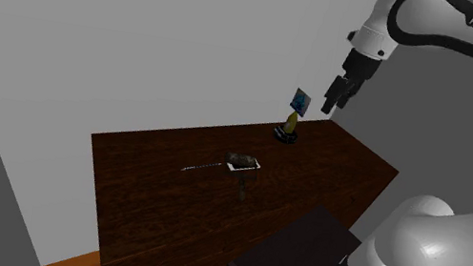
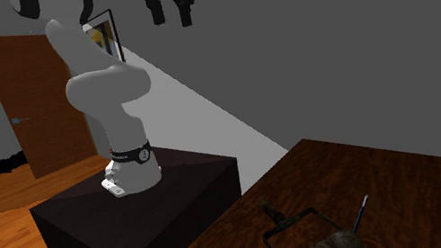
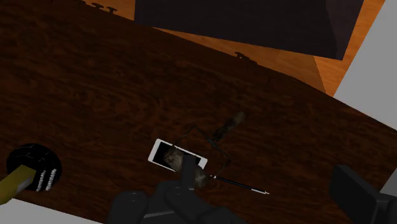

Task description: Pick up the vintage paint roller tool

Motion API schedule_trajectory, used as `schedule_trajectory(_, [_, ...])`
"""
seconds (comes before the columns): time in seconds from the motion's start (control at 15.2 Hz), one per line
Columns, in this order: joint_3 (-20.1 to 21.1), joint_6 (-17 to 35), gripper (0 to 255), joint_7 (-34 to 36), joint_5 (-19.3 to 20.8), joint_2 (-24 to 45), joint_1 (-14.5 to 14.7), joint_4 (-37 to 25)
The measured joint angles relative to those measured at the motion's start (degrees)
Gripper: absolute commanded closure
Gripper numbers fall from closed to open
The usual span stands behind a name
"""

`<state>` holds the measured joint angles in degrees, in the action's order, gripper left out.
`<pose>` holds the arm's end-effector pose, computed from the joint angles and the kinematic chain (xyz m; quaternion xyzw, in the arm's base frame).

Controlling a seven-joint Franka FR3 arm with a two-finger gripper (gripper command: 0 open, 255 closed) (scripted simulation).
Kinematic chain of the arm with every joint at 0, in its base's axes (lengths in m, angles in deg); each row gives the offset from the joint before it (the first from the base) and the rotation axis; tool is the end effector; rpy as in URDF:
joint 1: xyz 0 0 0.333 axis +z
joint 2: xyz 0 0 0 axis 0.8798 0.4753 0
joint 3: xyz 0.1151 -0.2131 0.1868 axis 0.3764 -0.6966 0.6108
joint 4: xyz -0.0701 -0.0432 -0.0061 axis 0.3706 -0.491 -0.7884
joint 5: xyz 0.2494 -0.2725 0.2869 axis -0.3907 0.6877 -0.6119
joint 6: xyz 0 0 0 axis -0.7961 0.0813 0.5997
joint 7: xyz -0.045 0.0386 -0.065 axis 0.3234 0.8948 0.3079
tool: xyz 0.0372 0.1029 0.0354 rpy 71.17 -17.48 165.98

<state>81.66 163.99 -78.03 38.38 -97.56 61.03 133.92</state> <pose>0.3923 -0.0330 0.5981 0.9982 0.0514 0.0320 0.0042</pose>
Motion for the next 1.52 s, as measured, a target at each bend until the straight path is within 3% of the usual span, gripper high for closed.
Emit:
schedule_trajectory(0.26, [-0.8,4.2,0,-2.1,0.4,0.8,0.6,3.0])
schedule_trajectory(0.73, [-3.4,20.2,0,-8.6,1.4,6.1,2.7,12.5])
schedule_trajectory(1.19, [-6.4,36.8,0,-16.0,1.7,16.4,5.2,17.6])
schedule_trajectory(1.52, [-8.8,47.9,0,-22.4,0.1,26.6,7.6,17.6])
